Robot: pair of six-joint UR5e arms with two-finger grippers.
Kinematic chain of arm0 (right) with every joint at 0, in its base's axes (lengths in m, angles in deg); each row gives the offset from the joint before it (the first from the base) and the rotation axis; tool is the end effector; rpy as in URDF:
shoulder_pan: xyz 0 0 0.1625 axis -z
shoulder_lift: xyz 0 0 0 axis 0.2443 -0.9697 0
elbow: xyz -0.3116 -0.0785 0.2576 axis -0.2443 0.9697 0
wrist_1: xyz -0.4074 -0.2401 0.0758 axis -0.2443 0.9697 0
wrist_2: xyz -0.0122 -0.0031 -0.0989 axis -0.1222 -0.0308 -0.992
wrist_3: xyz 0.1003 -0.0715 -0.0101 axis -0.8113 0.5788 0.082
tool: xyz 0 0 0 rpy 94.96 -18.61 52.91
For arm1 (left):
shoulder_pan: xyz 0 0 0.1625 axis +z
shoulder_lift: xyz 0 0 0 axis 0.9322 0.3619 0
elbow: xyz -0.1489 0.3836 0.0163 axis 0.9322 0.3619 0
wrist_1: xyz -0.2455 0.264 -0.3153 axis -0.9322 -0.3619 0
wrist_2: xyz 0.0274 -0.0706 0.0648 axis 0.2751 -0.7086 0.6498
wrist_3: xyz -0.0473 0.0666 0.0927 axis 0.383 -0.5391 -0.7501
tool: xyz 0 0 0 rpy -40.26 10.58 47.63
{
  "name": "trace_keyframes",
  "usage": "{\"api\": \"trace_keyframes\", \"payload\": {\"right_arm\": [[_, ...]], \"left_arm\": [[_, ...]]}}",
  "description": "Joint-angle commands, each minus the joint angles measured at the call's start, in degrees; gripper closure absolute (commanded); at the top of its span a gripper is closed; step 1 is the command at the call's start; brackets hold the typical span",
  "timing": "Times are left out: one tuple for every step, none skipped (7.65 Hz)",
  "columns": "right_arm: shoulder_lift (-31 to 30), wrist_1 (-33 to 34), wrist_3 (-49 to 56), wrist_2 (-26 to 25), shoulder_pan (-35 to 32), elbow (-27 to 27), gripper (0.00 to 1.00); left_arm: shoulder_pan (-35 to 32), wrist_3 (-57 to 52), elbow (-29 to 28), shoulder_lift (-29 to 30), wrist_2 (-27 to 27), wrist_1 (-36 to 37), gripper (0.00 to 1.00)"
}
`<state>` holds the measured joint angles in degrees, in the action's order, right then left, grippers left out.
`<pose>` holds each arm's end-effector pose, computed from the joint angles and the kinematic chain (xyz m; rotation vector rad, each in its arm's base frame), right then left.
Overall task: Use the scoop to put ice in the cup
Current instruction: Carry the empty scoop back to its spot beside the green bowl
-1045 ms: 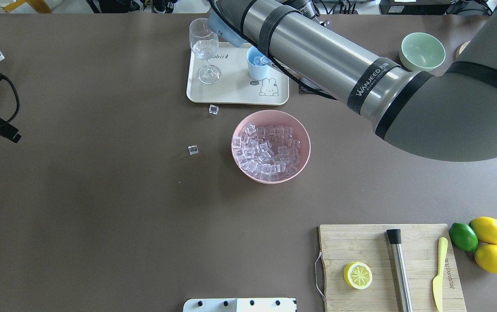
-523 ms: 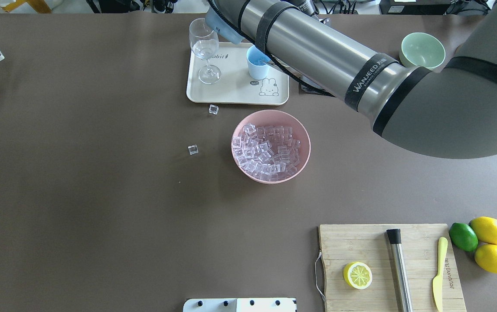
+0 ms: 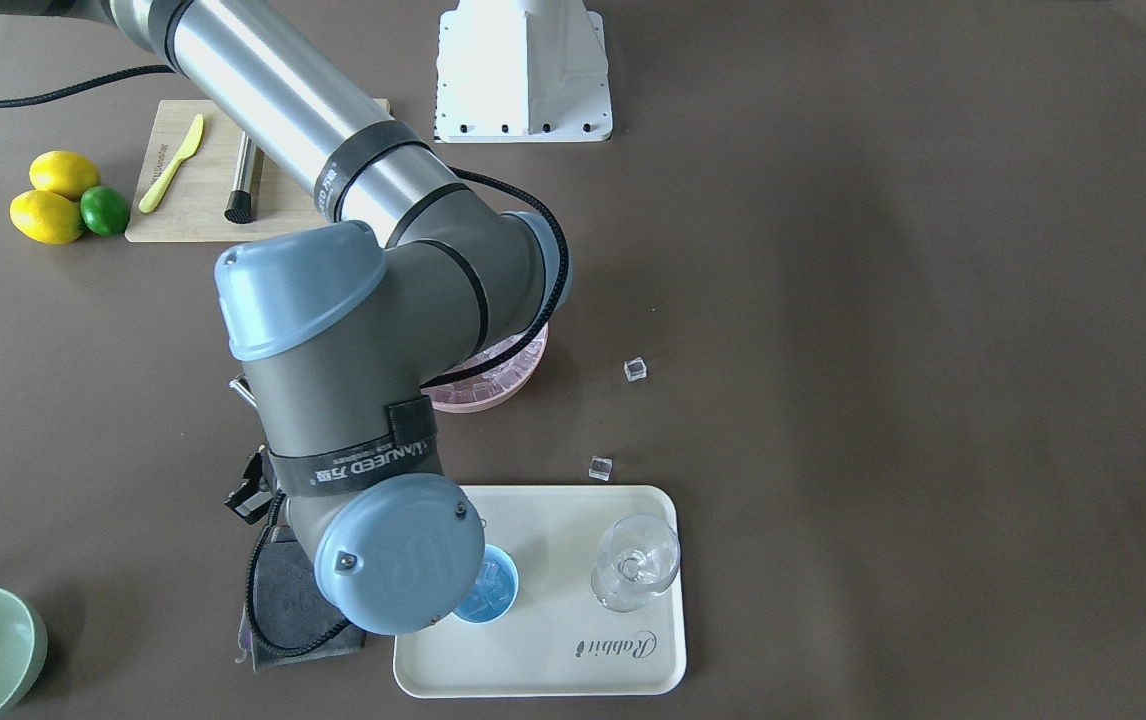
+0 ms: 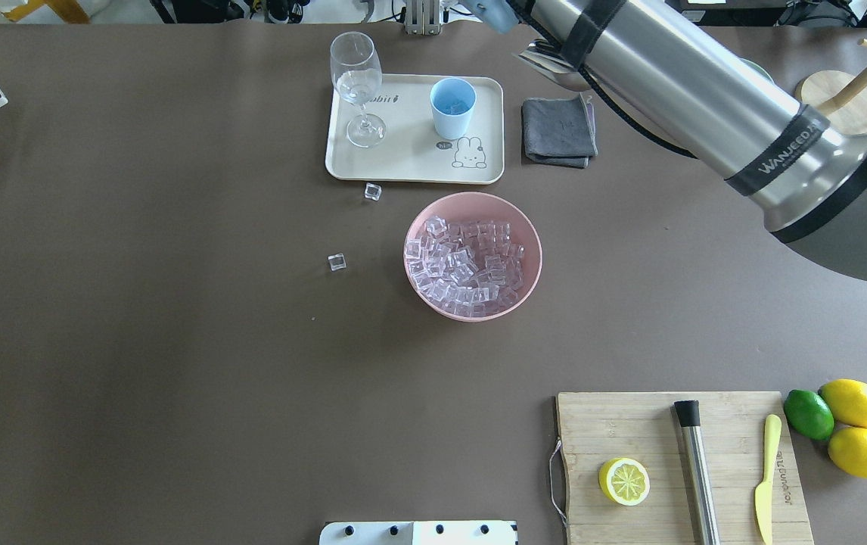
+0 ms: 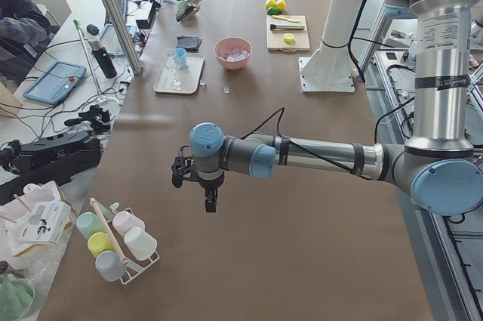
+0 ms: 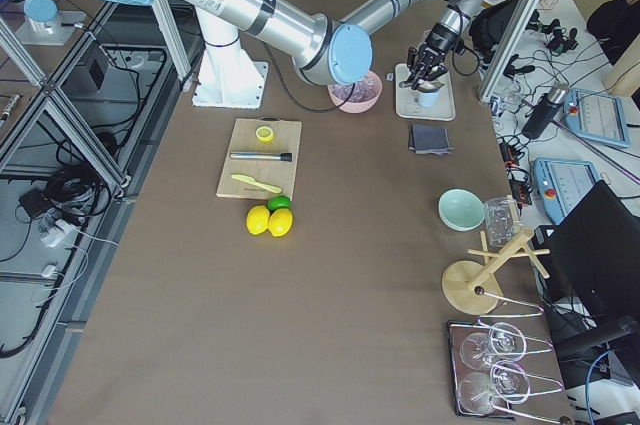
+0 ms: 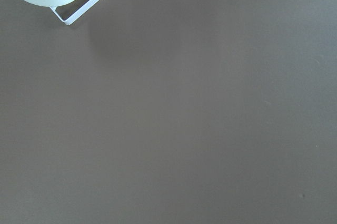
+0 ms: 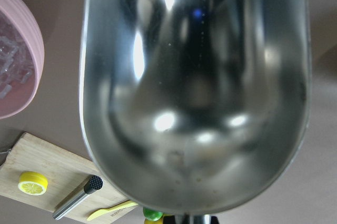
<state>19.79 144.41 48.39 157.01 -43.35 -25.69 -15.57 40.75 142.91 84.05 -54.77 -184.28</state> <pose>-0.3782 -0.7392 0.1598 -0.3206 -0.4523 -0.9003 0.0088 -0.5485 0.6105 0.0403 0.8094 -0.0619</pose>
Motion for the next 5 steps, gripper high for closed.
{"api": "trace_keyframes", "payload": {"right_arm": [[-16.7,4.2,-4.4,1.8,-4.5,-24.4,1.00],[-24.6,3.3,-11.0,2.0,-4.6,-34.0,1.00],[-33.9,0.0,-18.8,2.7,-4.6,-44.3,1.00],[-42.2,-3.5,-25.5,4.1,-4.5,-52.3,1.00],[-47.4,-5.9,-31.6,5.1,-4.6,-56.0,1.00]], "left_arm": [[-2.0,0.2,-0.4,-0.1,0.0,1.6,0.01],[-2.0,0.6,-0.6,-0.2,0.0,1.7,0.01],[-2.2,0.7,-0.8,-0.3,0.0,1.7,0.01],[-2.9,0.6,-0.8,-0.9,0.0,1.7,0.01],[-3.4,0.7,-0.8,-1.1,-0.1,1.7,0.01]]}}
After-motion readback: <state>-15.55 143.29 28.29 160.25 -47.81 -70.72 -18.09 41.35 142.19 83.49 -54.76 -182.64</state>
